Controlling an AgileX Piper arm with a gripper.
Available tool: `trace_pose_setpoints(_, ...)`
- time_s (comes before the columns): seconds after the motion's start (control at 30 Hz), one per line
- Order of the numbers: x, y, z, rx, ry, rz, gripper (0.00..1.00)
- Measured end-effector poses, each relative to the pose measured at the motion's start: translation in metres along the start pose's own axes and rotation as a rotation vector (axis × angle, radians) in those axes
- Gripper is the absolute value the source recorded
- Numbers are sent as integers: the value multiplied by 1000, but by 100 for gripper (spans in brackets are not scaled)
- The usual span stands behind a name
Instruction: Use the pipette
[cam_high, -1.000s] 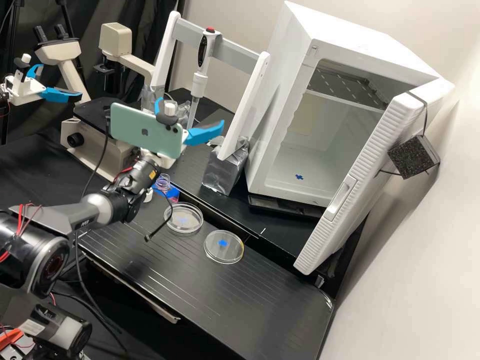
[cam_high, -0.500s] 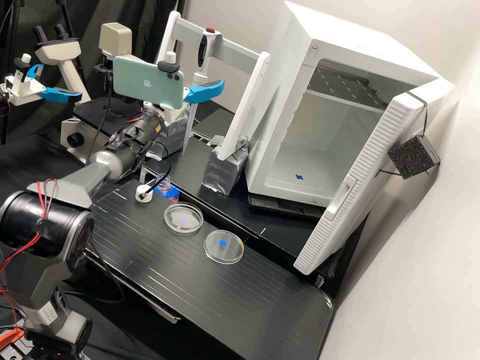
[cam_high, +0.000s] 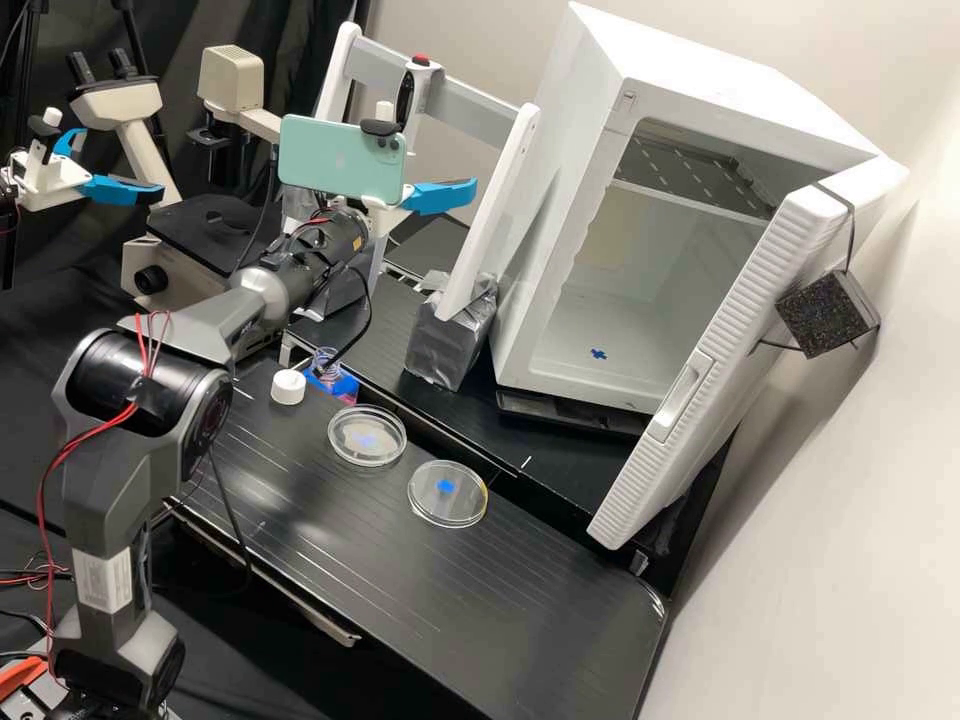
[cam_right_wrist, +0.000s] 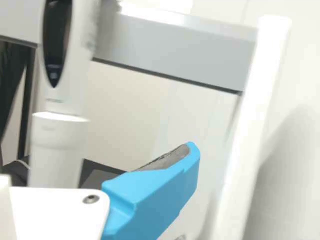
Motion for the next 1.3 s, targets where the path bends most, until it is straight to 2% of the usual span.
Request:
trace_pose_setpoints(0.13, -1, 4, 1, 34, 3, 8, 0)
trace_pose_setpoints(0.43, -5, 8, -7, 44, 24, 20, 0)
trace_pose_setpoints(0.53, -6, 6, -9, 40, 30, 13, 0)
trace_pose_setpoints(0.77, -6, 4, -12, 0, 36, 9, 0)
trace_pose_setpoints(0.93, -6, 4, -12, -2, 33, 10, 0)
trace_pose_setpoints(1.07, -6, 4, -11, 9, 29, 11, 0)
trace_pose_setpoints(1.13, -6, 4, -11, -4, 28, 11, 0)
trace_pose_setpoints(1.3, -7, 3, -13, -6, 31, 9, 0)
